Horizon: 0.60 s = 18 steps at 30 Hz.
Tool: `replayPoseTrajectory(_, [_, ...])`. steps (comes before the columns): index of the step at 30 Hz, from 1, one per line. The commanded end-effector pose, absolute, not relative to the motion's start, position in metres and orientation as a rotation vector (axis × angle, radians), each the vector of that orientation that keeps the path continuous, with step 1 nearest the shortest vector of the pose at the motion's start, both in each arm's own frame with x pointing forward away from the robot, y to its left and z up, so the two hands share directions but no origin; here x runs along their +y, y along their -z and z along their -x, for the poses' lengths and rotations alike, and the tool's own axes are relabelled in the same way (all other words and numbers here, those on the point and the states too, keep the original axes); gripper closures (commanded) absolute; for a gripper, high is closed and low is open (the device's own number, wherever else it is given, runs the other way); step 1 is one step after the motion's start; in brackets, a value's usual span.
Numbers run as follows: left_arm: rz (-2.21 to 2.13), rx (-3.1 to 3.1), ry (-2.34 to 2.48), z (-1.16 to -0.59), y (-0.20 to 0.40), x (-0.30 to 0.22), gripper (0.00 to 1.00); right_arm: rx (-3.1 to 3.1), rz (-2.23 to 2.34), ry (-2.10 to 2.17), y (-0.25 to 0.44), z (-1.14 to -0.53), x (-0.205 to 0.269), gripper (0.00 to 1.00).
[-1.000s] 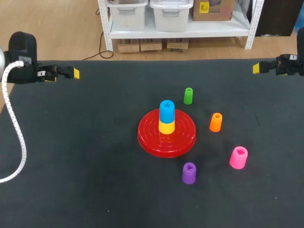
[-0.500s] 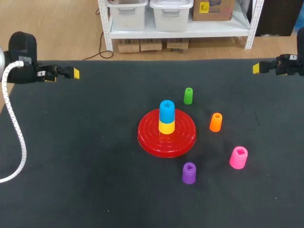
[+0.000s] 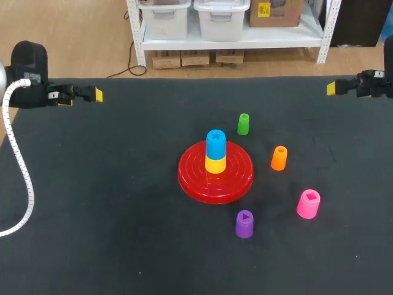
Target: Pick up and stack the cylinders on the red base in this order: pink,purple,orange,green
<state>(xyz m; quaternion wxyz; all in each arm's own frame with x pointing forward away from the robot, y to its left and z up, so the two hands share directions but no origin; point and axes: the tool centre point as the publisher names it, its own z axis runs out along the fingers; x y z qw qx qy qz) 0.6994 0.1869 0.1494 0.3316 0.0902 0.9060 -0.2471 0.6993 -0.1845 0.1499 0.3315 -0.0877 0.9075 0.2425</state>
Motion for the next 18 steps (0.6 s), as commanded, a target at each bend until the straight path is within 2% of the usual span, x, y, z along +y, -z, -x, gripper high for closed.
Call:
replayPoseTrajectory(1, [-0.232, 2.373, 0.639, -0.699, -0.150, 0.185, 0.00, 2.373, 0.231, -0.635, -0.150, -0.700, -0.185, 0.00])
replayPoseTrajectory(5, [-0.232, 2.373, 0.639, -0.699, -0.150, 0.185, 0.00, 2.373, 0.231, -0.635, -0.150, -0.700, -0.185, 0.00])
replayPoseTrajectory(9, [-0.410, 2.298, 0.701, -0.687, -0.154, 0.176, 0.00, 2.373, 0.231, -0.635, -0.150, -0.700, -0.185, 0.00])
replayPoseTrajectory(18, [-1.141, 1.969, 0.812, -0.624, -0.172, 0.161, 0.00, 2.373, 0.231, -0.635, -0.150, -0.700, -0.185, 0.00])
